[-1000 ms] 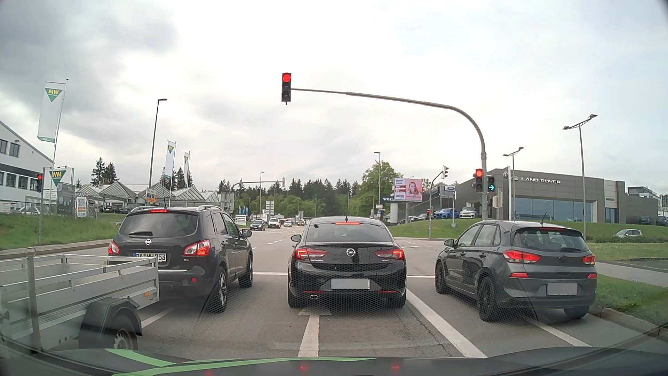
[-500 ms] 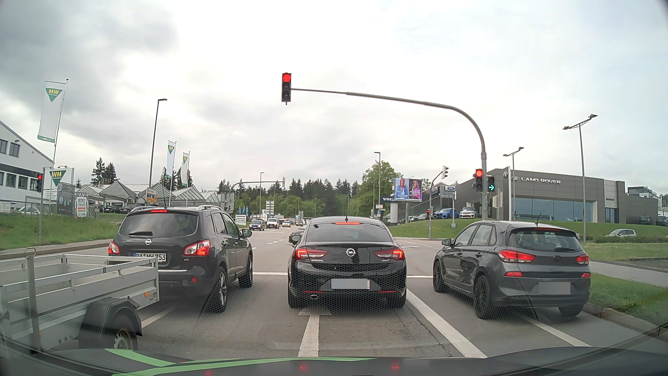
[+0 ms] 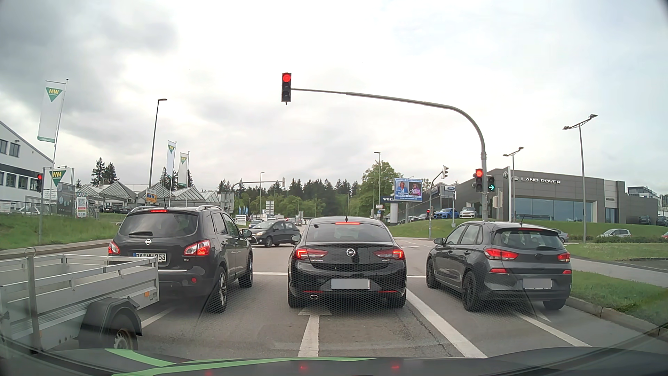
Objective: Follow the waypoints while adhering to traffic rules and regulations
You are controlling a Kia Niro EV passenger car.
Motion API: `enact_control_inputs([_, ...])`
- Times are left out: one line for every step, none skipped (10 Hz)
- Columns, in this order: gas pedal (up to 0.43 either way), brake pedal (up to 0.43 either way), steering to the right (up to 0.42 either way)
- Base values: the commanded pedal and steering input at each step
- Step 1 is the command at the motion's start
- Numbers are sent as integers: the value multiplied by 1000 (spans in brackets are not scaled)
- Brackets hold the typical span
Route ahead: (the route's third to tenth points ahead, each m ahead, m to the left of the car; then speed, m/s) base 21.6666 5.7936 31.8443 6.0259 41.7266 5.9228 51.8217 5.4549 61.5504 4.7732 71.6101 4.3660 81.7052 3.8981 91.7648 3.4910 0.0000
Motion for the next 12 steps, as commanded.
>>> enact_control_inputs([0, 0, 5])
enact_control_inputs([0, 0, 5])
enact_control_inputs([0, 0, 4])
enact_control_inputs([0, 0, 4])
enact_control_inputs([0, 0, 4])
enact_control_inputs([0, 0, 4])
enact_control_inputs([0, 0, 4])
enact_control_inputs([0, 0, 4])
enact_control_inputs([0, 0, 4])
enact_control_inputs([0, 0, 4])
enact_control_inputs([0, 0, 4])
enact_control_inputs([0, 0, 3])
